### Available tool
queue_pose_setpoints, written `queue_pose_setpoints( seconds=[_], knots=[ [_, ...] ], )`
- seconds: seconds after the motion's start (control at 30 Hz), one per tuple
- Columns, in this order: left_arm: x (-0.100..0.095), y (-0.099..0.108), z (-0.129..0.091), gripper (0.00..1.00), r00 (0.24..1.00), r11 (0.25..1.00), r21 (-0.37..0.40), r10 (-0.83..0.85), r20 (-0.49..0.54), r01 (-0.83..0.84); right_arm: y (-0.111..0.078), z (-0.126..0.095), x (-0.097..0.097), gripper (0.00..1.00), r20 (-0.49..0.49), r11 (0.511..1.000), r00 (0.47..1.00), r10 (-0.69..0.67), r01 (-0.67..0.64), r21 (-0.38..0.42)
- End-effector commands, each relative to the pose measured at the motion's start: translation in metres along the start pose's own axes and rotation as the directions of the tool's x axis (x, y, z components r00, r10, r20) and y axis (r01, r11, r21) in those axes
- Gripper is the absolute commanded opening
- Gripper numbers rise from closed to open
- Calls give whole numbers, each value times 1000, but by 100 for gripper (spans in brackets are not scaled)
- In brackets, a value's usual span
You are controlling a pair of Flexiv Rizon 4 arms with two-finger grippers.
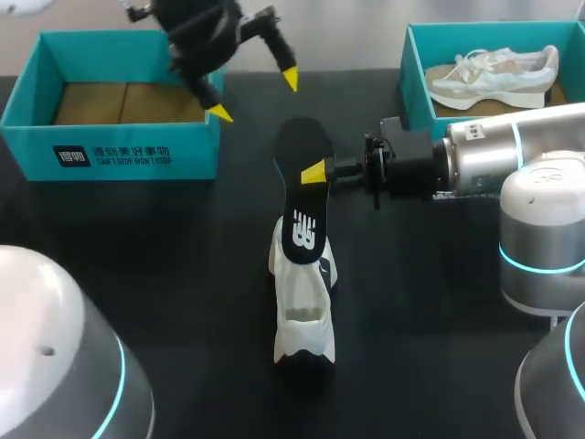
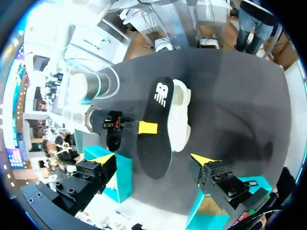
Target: Take the shoe out of the shoebox, open the shoe tongue, remove and reinsert the insole, then place the shoe into the shoebox
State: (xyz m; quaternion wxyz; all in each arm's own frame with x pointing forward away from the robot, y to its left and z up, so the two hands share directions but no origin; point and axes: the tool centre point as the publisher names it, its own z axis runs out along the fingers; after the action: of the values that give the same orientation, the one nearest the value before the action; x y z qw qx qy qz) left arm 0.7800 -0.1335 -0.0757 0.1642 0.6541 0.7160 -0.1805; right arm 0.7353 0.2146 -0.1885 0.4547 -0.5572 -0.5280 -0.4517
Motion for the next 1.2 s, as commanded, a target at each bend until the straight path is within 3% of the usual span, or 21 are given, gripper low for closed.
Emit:
queue_pose_setpoints(
  seconds=[0.03, 0.73, 0.93, 1.0, 1.07, 1.2],
  knots=[
    [20, -5, -2, 100, 795, 1000, -10, 20, 607, -17, 0, 2, 1, 0, 5, 1000, 1000, 1, -1, -2],
    [20, -5, -2, 100, 795, 1000, -10, 20, 607, -17, 0, 2, 1, 0, 5, 1000, 1000, 1, -1, -2],
    [52, -14, 0, 100, 764, 991, -130, 57, 642, 36, 0, 2, 1, 0, 5, 1000, 1000, 1, -1, -2],
    [64, -14, 9, 100, 732, 990, -132, 62, 679, 39, 0, 2, 1, 0, 5, 1000, 1000, 1, -1, -2],
    [76, -15, 18, 100, 647, 999, -44, 29, 762, 7, 0, 2, 1, 0, 5, 1000, 1000, 1, -1, -2],
    [76, -15, 18, 100, 647, 999, -44, 29, 762, 7, 0, 2, 1, 0, 5, 1000, 1000, 1, -1, -2]
  ],
)
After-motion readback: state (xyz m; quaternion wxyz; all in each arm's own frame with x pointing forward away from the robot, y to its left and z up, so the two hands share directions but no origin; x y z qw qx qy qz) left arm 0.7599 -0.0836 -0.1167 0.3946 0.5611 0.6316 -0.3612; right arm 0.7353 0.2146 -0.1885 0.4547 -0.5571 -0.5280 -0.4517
